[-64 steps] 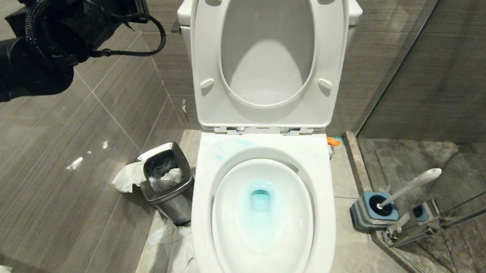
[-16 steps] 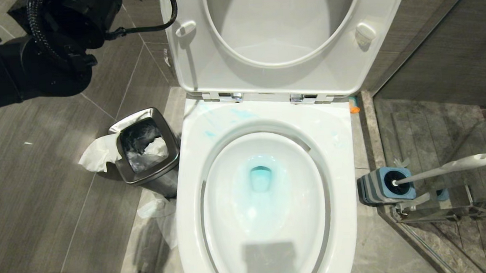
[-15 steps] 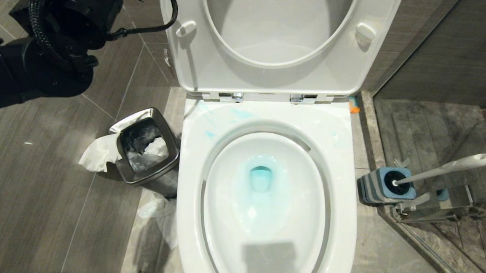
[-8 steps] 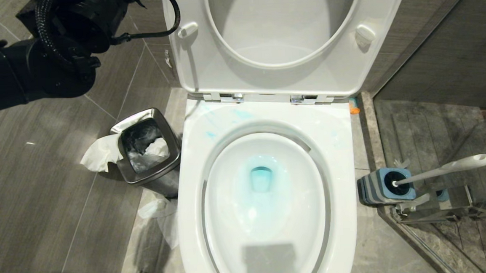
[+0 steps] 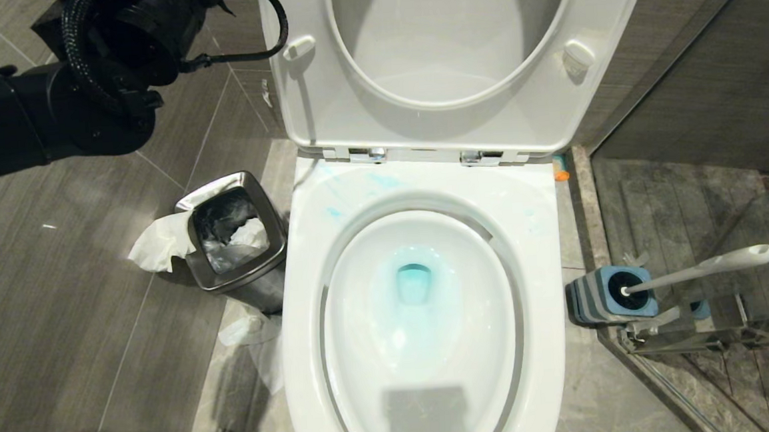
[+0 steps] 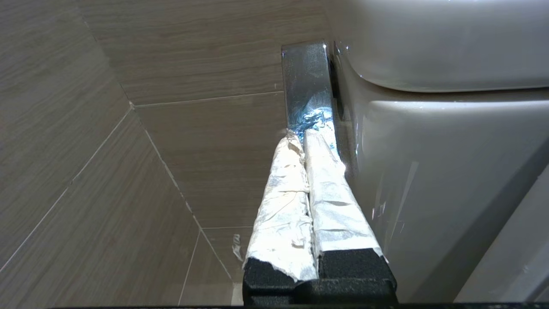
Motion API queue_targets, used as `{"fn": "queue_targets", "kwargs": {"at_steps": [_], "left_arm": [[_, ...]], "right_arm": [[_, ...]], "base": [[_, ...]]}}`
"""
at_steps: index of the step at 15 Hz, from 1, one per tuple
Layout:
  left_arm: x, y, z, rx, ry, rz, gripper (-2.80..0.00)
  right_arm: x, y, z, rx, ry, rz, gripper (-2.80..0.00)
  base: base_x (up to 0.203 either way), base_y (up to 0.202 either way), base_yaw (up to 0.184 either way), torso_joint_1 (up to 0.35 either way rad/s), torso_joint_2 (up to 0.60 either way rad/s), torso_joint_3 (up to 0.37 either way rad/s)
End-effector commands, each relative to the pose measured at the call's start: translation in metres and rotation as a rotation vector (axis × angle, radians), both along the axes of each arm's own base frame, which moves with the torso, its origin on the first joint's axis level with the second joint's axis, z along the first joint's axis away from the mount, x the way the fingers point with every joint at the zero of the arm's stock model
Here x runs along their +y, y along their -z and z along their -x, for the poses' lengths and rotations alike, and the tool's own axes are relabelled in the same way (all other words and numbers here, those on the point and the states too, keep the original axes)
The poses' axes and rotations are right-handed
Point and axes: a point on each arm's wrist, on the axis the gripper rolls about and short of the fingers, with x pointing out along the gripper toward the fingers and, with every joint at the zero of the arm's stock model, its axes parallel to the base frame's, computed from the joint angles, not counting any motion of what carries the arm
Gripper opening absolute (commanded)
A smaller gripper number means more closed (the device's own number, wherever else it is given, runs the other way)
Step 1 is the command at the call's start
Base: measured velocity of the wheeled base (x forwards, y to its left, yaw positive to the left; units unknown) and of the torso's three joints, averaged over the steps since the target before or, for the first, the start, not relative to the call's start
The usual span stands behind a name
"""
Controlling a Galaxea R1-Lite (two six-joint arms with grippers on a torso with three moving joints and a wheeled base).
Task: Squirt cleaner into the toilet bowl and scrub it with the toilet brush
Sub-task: Flush the toilet
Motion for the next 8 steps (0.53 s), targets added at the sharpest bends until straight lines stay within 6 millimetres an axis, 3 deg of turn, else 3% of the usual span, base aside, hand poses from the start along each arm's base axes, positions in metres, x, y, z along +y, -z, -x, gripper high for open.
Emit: {"fn": "queue_targets", "kwargs": {"at_steps": [1, 8], "left_arm": [[-0.0054, 0.0093, -0.0080, 0.018, 0.006, -0.013, -2.80], [-0.0134, 0.0154, -0.0102, 0.028, 0.010, -0.040, -2.80]], "right_arm": [[0.0000, 0.0000, -0.0001, 0.001, 0.000, 0.000, -2.80], [0.0000, 0.0000, -0.0001, 0.001, 0.000, 0.000, -2.80]], "base": [[0.000, 0.000, 0.000, 0.000, 0.00, 0.000], [0.000, 0.000, 0.000, 0.000, 0.00, 0.000]]}}
